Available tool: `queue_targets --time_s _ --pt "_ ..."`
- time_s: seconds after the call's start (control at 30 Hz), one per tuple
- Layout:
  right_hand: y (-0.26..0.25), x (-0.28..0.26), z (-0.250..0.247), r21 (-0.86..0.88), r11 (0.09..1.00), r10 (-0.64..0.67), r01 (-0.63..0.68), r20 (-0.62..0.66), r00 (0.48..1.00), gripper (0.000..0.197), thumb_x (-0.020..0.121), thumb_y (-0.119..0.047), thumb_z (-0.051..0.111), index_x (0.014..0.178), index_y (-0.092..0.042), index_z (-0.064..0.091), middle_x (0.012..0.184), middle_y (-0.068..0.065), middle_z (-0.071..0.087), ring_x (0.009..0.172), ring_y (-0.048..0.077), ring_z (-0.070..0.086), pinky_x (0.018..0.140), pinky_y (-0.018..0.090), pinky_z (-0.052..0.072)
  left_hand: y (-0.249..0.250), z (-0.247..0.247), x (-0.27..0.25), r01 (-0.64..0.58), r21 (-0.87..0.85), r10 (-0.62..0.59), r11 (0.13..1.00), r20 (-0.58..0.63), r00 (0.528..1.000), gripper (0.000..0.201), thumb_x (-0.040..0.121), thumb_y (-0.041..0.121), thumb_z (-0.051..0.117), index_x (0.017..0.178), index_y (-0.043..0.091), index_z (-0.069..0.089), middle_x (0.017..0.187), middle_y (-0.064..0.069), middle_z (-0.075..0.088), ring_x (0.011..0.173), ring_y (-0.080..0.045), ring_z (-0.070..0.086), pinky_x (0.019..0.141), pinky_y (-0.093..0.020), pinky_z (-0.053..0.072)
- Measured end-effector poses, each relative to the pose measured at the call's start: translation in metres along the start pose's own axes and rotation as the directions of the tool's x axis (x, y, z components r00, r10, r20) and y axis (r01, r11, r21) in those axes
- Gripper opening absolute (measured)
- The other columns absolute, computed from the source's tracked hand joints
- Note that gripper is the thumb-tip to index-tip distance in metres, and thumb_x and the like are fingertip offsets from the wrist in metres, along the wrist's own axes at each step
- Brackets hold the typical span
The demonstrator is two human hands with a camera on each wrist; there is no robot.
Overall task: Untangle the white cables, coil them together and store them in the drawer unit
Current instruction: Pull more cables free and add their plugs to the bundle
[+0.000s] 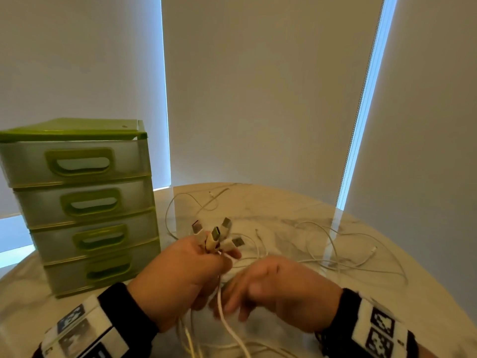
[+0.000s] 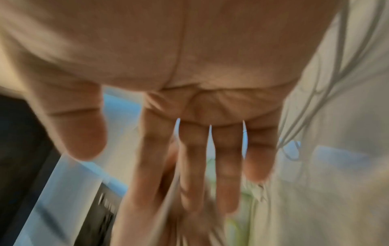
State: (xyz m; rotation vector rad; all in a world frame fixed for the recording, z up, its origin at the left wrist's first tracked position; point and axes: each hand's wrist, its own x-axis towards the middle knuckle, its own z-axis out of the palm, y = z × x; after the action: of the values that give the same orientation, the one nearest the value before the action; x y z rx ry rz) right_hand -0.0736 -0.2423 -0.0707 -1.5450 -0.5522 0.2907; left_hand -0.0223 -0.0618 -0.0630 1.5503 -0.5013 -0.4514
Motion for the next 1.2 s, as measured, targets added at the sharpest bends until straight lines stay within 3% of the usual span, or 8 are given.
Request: queue_targets --time_s 0.07,0.17,0.37,0.5,0.63,0.77,1.07,1.2 --pt "0.004 0.003 -0.012 0.258 0.966 0.036 0.028 -0.242 0.970 0.057 0.066 -0.060 0.076 0.075 -0.004 0.074 0.086 0.022 0.070 0.078 0.028 0.066 0.068 0.037 0.046 0.009 -0.002 -0.007 -0.047 0.177 0.010 0.983 0.203 0.979 0.005 0.069 0.019 0.070 0.073 0.017 0.068 0.054 -0.007 0.045 0.041 -0.017 0.036 0.042 -0.023 0.032" --pt "0.003 0.004 -0.021 0.413 0.909 0.151 0.064 -0.467 0.871 0.072 0.069 -0.073 0.063 0.088 -0.004 0.069 0.081 0.017 0.068 0.072 0.030 0.065 0.061 0.035 0.046 0.018 0.000 -0.013 -0.101 0.449 -0.103 0.888 0.408 0.907 0.015 0.074 0.024 0.069 0.085 0.013 0.069 0.068 -0.005 0.055 0.057 -0.019 0.049 0.052 -0.027 0.042" --pt "-0.009 0.007 -0.016 0.499 0.841 0.097 0.211 -0.521 0.848 0.035 0.090 -0.021 0.053 0.121 -0.006 0.060 0.064 0.003 0.051 0.050 0.014 0.048 0.048 0.028 0.040 0.009 0.002 -0.008 -0.102 0.554 -0.147 0.827 0.388 0.910 0.013 0.084 0.017 0.068 0.077 0.027 0.071 0.056 0.012 0.054 0.047 -0.005 0.048 0.049 -0.021 0.040" --pt "-0.019 -0.001 -0.023 0.513 0.778 -0.044 0.362 -0.531 0.847 0.028 0.094 -0.020 0.046 0.114 -0.021 0.065 0.060 -0.001 0.037 0.049 0.013 0.036 0.051 0.029 0.033 -0.004 -0.003 0.000 0.006 0.477 -0.132 0.879 0.231 0.964 0.017 0.079 0.016 0.067 0.069 0.030 0.071 0.054 0.006 0.052 0.044 -0.009 0.044 0.047 -0.023 0.036" --pt "-0.022 -0.008 -0.029 0.556 0.716 -0.161 0.423 -0.458 0.874 0.018 0.085 -0.024 0.049 0.082 -0.015 0.064 0.066 0.002 0.044 0.068 0.023 0.045 0.067 0.039 0.038 -0.009 -0.003 0.002 0.057 0.407 -0.096 0.912 0.075 0.993 0.003 0.067 0.024 0.066 0.068 0.024 0.068 0.052 0.004 0.049 0.043 -0.011 0.040 0.047 -0.023 0.032" --pt "-0.019 -0.012 -0.033 0.553 0.700 -0.116 0.452 -0.536 0.836 0.059 0.077 -0.056 0.055 0.044 -0.015 0.030 0.061 0.004 0.021 0.067 0.025 0.037 0.070 0.038 0.032 -0.015 -0.005 0.006 0.094 0.306 -0.084 0.947 -0.047 0.995 0.023 0.065 0.022 0.065 0.080 0.004 0.063 0.049 -0.002 0.043 0.038 -0.015 0.035 0.043 -0.025 0.028" --pt "-0.013 -0.006 -0.030 0.370 0.827 -0.125 0.424 -0.613 0.780 0.062 0.051 -0.055 0.089 0.041 -0.016 0.043 0.054 0.005 0.042 0.071 0.028 0.056 0.070 0.038 0.039 -0.015 -0.007 0.011 0.050 0.088 -0.033 0.995 -0.183 0.983 0.011 0.089 0.004 0.055 0.080 0.010 0.055 0.049 -0.003 0.031 0.042 -0.014 0.023 0.043 -0.024 0.019" --pt "-0.021 -0.014 -0.031 0.294 0.835 -0.289 0.465 -0.486 0.825 0.052 0.064 -0.055 0.083 0.048 -0.013 0.058 0.056 0.003 0.047 0.082 0.032 0.052 0.074 0.040 0.033 -0.018 -0.012 0.014 0.036 0.093 -0.016 0.995 -0.214 0.977 0.014 0.088 0.008 0.057 0.075 0.013 0.055 0.051 -0.005 0.031 0.042 -0.015 0.025 0.043 -0.025 0.020"
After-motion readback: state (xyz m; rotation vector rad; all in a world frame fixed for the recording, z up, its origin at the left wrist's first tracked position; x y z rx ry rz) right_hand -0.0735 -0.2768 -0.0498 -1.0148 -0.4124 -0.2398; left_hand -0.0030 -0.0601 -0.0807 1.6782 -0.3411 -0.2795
